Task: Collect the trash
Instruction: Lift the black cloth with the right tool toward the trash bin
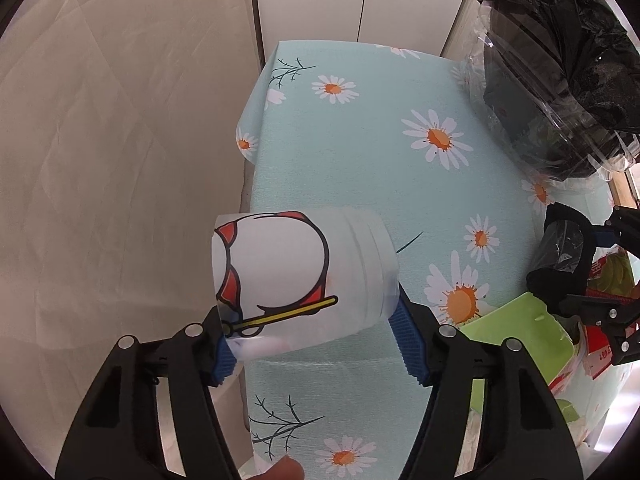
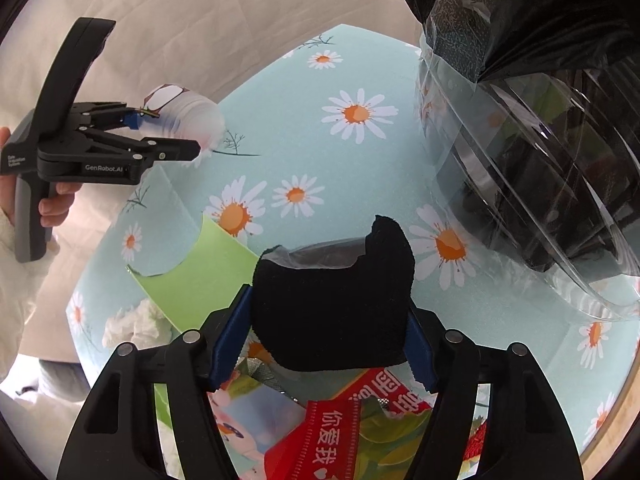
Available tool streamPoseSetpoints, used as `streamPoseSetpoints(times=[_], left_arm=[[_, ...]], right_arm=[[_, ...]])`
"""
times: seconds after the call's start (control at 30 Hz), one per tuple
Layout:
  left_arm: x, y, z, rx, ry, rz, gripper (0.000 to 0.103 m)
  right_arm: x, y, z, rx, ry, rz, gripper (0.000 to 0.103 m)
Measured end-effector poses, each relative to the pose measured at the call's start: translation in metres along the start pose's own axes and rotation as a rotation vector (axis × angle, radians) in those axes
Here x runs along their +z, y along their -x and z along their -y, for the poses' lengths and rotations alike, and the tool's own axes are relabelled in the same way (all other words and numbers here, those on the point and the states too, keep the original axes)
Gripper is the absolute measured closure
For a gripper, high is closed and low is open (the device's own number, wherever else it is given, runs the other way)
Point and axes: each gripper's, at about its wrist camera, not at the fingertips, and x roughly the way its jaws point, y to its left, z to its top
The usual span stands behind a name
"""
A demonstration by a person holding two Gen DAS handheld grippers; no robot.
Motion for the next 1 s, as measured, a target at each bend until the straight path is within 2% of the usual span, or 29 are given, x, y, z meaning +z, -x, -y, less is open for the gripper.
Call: streamPoseSetpoints(times=[0.27,0.4,1.0], left_arm=[[-0.009,0.023,0.013,0.008,-0.035,0.018,0.038],[-0.016,0.04,0.016,-0.029,-0.029,0.026,0.038],[-0.045,0.118,0.058,0.076,-0.064,0.11,0.038]], right_arm=[[-0.012,0.025,-0.003,0.017,0.003,0.035,0.041],[-0.015,0.048,-0.008,0.011,0.009,0.08,0.041],[-0.05,0.134,-0.016,-0.006,0.044,0.251,0.04]])
